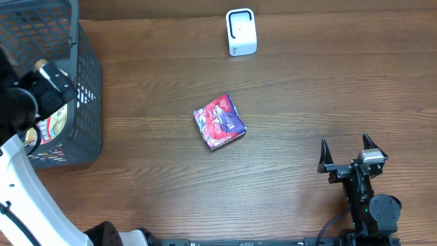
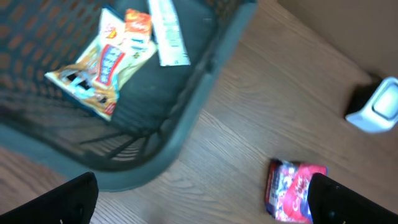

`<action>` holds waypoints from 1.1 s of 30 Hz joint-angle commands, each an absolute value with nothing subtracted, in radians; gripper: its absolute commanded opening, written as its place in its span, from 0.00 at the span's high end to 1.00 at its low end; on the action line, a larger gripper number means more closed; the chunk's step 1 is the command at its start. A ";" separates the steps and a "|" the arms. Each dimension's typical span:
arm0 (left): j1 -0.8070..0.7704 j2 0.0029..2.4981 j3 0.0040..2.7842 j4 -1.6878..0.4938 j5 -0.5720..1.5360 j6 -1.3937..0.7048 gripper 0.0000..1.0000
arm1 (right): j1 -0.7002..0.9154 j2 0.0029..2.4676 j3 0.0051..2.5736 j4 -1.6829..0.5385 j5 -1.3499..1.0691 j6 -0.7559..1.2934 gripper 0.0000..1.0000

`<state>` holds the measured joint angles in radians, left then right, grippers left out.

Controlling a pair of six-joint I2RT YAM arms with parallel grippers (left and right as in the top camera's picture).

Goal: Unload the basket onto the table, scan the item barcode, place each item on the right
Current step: 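Release the purple bag on the table and withdraw the left gripper, then reach into the basket and grasp the yellow snack packet with left gripper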

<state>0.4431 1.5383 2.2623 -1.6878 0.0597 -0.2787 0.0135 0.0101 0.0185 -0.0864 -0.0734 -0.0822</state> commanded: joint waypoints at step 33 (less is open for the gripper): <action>0.698 2.084 2.260 -1.364 -0.086 -0.430 0.03 | 0.011 0.003 0.009 -0.080 -0.071 -0.078 0.00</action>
<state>0.7364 2.0239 2.2574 -1.3701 -0.0479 -0.5087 0.0135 0.0101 0.0185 -0.0864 -0.0738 -0.0822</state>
